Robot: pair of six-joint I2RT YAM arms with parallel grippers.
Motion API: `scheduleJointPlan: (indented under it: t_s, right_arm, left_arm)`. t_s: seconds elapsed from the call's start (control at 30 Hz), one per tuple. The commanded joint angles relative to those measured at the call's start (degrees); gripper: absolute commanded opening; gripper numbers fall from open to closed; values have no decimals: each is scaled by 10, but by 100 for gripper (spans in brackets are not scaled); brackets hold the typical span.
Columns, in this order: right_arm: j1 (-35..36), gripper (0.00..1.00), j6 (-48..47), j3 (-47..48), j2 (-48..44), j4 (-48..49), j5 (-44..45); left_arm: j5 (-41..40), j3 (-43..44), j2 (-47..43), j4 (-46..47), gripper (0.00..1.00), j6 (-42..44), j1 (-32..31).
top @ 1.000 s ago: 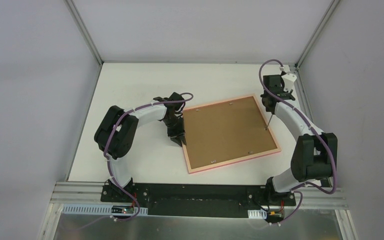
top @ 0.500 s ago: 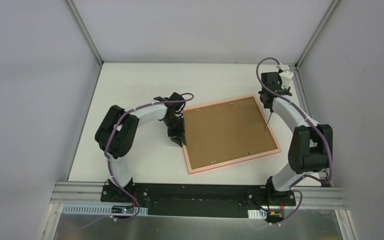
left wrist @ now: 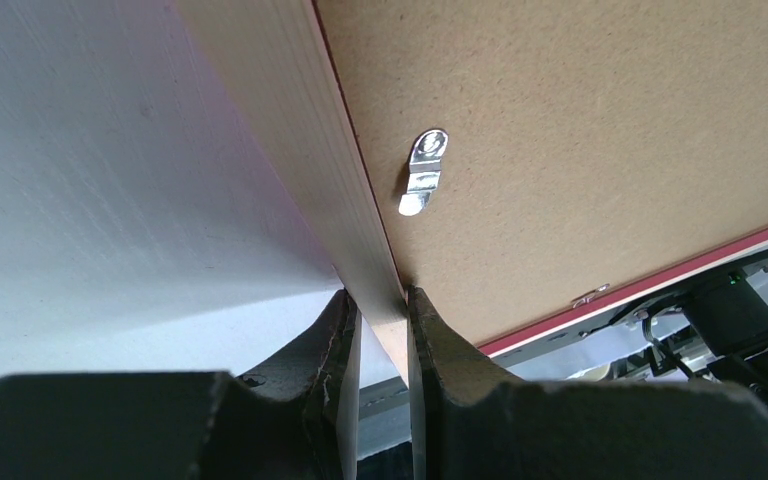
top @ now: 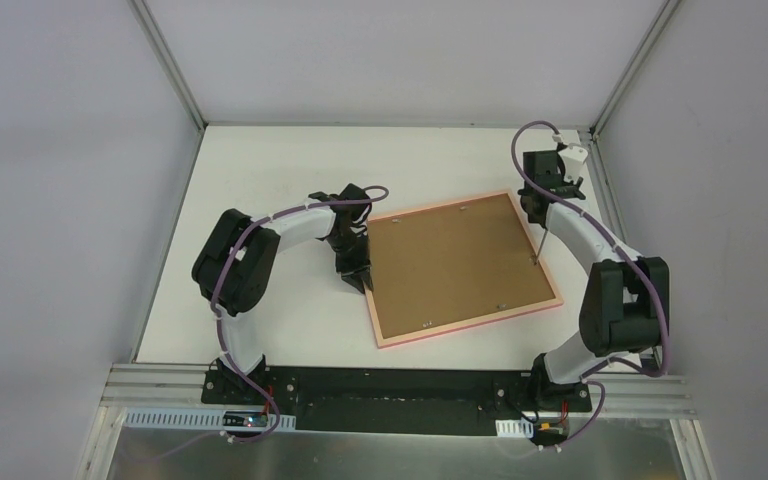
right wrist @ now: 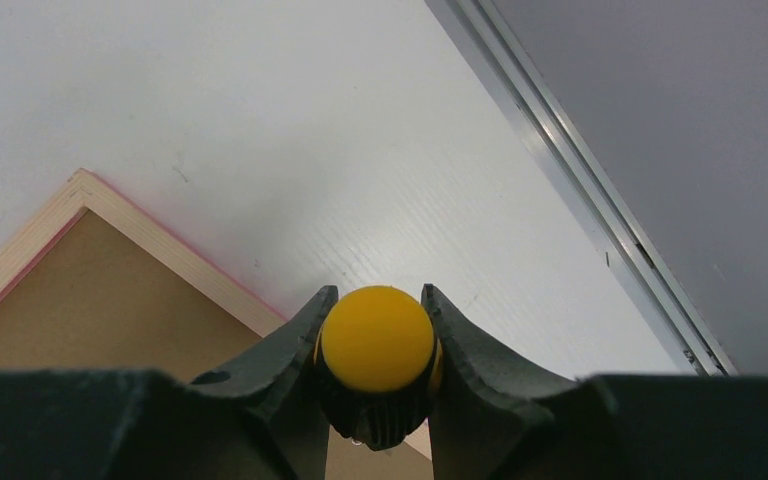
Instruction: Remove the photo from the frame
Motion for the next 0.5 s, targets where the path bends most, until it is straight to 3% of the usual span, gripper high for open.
scheduleJointPlan:
  t_s: [0.0,0.47]
  right_arm:
    - [-11,0,-27,-19,-39,46,31]
    - [-8,0,-22,52,33,72,15]
  left_arm:
    - [28,15,7,-15,0,26,-4]
    - [34,21,9,-25,0,36,-4]
